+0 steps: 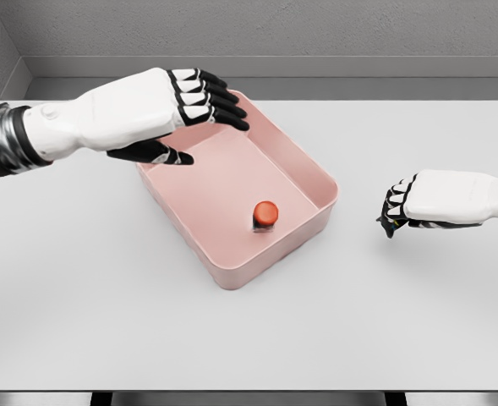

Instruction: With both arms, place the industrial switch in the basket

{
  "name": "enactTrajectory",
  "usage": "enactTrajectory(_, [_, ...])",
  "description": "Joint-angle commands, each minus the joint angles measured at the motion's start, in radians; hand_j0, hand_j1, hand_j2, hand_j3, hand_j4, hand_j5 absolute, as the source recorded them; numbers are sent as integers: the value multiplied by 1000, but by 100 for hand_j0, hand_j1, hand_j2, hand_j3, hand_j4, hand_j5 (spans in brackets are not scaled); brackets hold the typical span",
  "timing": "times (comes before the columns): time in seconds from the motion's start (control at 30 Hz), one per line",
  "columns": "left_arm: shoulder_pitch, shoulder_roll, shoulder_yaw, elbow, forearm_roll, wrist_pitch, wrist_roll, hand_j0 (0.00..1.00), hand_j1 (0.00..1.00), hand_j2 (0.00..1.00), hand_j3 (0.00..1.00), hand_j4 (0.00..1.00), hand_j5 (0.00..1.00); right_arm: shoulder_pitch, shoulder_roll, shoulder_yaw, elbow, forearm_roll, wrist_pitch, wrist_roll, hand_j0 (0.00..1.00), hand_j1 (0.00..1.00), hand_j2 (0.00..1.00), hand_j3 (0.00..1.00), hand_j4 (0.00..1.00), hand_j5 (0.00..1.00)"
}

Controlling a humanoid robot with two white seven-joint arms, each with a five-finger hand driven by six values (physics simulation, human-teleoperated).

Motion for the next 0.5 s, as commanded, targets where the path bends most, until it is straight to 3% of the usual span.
enactTrajectory(0.0, [0, -4, 16, 13, 4, 2, 0, 100, 100, 100, 100, 100, 100, 0, 0, -3, -1, -7, 2, -1, 50, 50, 50, 50, 50, 50])
enactTrajectory(0.3, [18, 114, 94, 16, 18, 2, 1, 100, 100, 100, 100, 100, 100, -61, 65, -3, -5, -7, 2, -1, 50, 50, 50, 50, 50, 50])
enactTrajectory(0.47, [44, 117, 118, 23, 18, 2, 3, 100, 100, 100, 100, 100, 100, -91, 92, -10, -7, -8, 2, -1, 50, 50, 50, 50, 50, 50])
